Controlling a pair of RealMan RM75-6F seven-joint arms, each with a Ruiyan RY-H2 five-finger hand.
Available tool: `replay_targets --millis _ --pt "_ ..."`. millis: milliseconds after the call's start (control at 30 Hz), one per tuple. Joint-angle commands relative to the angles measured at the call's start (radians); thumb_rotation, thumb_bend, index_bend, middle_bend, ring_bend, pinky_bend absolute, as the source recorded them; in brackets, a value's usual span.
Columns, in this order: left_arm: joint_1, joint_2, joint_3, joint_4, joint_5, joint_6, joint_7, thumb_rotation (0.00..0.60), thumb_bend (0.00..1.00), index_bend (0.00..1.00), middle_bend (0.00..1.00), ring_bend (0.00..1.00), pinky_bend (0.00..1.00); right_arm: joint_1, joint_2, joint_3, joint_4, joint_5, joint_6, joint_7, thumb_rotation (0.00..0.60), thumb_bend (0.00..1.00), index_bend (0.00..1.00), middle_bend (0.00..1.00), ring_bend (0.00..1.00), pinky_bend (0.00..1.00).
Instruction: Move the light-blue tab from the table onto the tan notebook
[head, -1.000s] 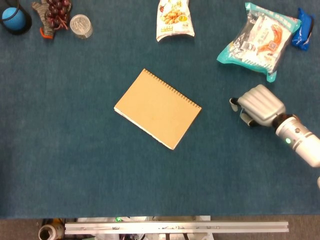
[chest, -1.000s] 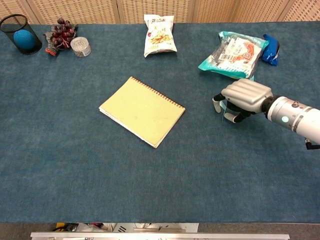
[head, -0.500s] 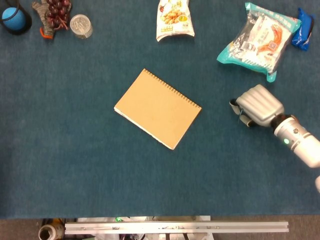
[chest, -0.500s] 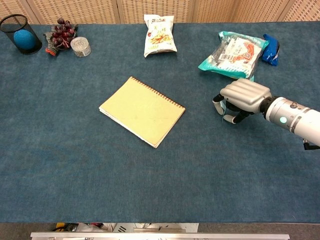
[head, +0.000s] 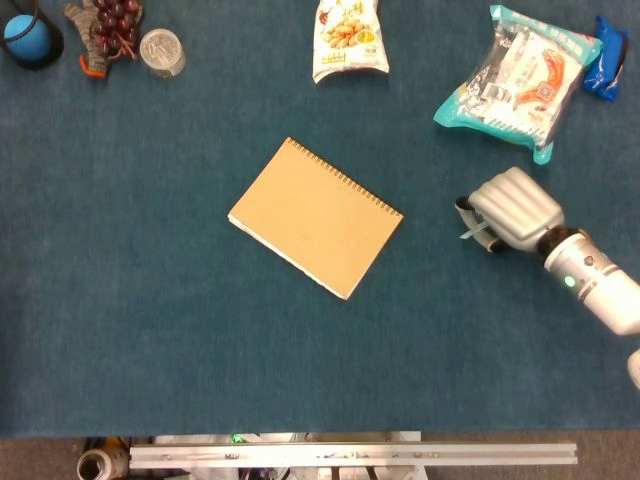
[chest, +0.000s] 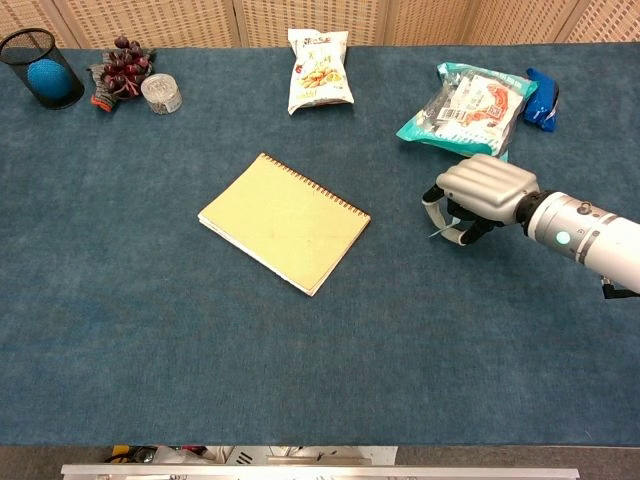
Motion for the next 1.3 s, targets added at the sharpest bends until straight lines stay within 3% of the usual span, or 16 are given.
replay_targets --millis 33,367,833,1300 --pt "0.0 0.001 0.0 0.001 0.002 0.001 -0.001 0.6 0.28 0.0 0.0 0.0 0.0 0.01 0.019 0.019 -0.05 -0.001 0.004 0.065 0.6 0.32 0.6 0.99 1.0 1.0" --pt "0.009 0.006 0.003 -0.003 0.01 0.016 -0.008 0.6 0.28 0.0 0.0 0.0 0.0 0.09 0.005 0.091 -0.153 0.014 -0.072 0.313 0.6 0.32 0.6 1.0 1.0 1.0" --pt "0.028 0.012 0.007 -0.011 0.014 0.04 -0.011 0.6 0.28 0.0 0.0 0.0 0.0 0.222 -0.152 0.158 -0.035 0.015 -0.183 0.645 0.6 0.32 0.61 1.0 1.0 1.0" --pt "0.025 0.012 0.006 -0.016 0.019 0.036 -0.009 0.6 0.28 0.0 0.0 0.0 0.0 0.336 -0.292 0.196 0.133 0.069 -0.297 0.688 0.6 0.32 0.61 1.0 1.0 1.0"
